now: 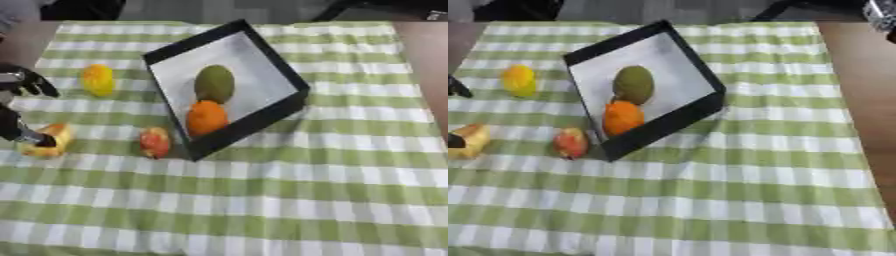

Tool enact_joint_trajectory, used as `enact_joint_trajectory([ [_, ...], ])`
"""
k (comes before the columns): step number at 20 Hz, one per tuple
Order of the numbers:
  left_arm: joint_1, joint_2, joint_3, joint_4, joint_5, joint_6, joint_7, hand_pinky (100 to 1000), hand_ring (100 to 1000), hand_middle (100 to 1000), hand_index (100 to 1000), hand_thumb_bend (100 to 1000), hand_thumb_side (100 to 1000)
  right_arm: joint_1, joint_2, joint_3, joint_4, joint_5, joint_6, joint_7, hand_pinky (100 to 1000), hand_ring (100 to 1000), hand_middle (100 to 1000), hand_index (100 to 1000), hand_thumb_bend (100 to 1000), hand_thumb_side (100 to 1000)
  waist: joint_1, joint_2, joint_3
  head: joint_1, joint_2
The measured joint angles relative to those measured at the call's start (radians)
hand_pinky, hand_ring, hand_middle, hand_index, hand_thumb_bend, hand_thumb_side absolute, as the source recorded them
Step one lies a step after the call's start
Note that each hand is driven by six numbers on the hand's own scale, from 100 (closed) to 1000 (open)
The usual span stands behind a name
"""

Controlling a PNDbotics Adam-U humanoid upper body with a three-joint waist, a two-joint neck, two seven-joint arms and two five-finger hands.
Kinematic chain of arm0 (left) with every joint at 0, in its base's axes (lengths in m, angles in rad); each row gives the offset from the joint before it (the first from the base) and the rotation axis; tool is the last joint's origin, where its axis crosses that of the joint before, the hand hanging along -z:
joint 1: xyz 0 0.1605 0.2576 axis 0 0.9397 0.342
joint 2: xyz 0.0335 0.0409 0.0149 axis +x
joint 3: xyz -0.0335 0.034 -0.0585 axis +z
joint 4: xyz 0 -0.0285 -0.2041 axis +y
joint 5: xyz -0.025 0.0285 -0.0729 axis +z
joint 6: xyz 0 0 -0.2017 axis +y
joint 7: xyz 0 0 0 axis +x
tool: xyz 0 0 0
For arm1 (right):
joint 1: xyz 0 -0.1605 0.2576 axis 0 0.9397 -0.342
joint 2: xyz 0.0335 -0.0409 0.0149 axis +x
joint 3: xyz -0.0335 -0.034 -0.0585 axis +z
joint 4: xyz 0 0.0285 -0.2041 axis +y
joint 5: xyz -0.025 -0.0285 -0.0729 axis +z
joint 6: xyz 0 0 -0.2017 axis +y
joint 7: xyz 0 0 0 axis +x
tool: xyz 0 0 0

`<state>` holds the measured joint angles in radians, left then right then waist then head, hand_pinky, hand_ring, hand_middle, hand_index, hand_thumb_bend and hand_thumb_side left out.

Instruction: Pick up objects on the table and place them in the box.

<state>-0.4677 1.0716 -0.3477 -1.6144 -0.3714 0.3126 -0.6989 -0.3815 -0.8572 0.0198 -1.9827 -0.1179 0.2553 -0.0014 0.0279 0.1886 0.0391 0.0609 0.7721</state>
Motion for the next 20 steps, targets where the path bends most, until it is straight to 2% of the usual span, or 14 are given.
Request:
enact_joint_trajectory([
  [6,-0.006,-0.024,-0.02,0.035,-0.114,-0.006,-0.005,907,898,830,832,659,206,0.007,0.005,0.0,0.0,-0.001,0.007,-0.005,885,745,701,790,197,375,0.0,0.0,-0.002,0.005,0.0],
  [16,0.012,-0.043,-0.033,0.089,-0.151,-0.024,-0.033,898,893,823,821,640,163,0.013,0.021,0.0,0.0,-0.008,0.019,-0.017,884,738,694,785,195,375,0.0,0.001,-0.002,-0.039,0.0],
  [20,0.013,-0.06,-0.038,0.118,-0.18,-0.031,-0.028,888,883,815,822,566,100,0.021,0.024,0.0,0.0,-0.011,0.023,-0.024,884,736,691,783,194,377,0.0,0.001,-0.002,-0.047,0.0],
])
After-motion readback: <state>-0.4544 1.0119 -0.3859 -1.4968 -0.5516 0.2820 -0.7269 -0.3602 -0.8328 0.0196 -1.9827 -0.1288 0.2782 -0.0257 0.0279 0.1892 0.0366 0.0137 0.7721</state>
